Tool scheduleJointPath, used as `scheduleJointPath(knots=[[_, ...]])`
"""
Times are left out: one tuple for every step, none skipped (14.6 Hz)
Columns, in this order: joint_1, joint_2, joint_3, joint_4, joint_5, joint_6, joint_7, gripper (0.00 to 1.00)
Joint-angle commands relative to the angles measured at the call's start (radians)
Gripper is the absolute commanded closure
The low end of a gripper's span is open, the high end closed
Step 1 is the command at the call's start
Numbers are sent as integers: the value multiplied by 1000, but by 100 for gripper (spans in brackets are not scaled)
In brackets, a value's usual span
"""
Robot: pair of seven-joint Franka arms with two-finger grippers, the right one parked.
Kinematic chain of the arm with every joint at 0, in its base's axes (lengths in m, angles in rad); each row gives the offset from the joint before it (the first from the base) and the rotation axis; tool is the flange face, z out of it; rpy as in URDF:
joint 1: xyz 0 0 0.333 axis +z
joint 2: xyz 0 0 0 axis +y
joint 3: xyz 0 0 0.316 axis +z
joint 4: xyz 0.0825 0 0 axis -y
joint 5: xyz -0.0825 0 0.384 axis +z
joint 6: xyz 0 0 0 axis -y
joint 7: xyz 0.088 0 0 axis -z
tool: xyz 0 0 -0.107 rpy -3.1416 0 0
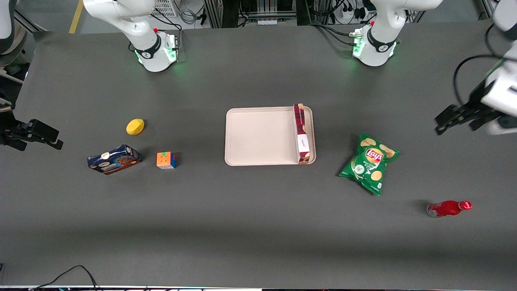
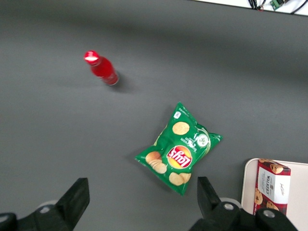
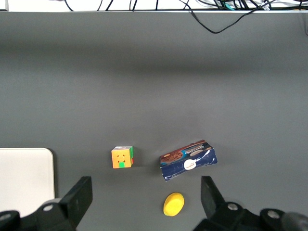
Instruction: Place red cookie box on tray
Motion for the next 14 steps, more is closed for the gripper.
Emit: scheduleJointPath(knots=[[13,-44,-10,52,1,-100,27,0],[11,-45,-12,74,6,-118,42,0],[11,-45,-13,88,9,-135,50,0],[11,-45,-13,89,11,-151,50,0],[11,-44,-15,89,11,-168,51,0],[11,-44,-15,89,14,-189,57,0],[11,-44,-15,89,15,-217,94,0],[11,-44,-15,91,18,-224,129,0],[13,-44,-15,91,20,-226,139,0],[13,-44,-14,89,20,-228,139,0],[13,-44,-13,88,20,-228,140,0],[13,-42,-13,86,20,-228,142,0],[13,-42,-13,88,20,-226,142,0],[13,-41,-15,88,21,-226,142,0]])
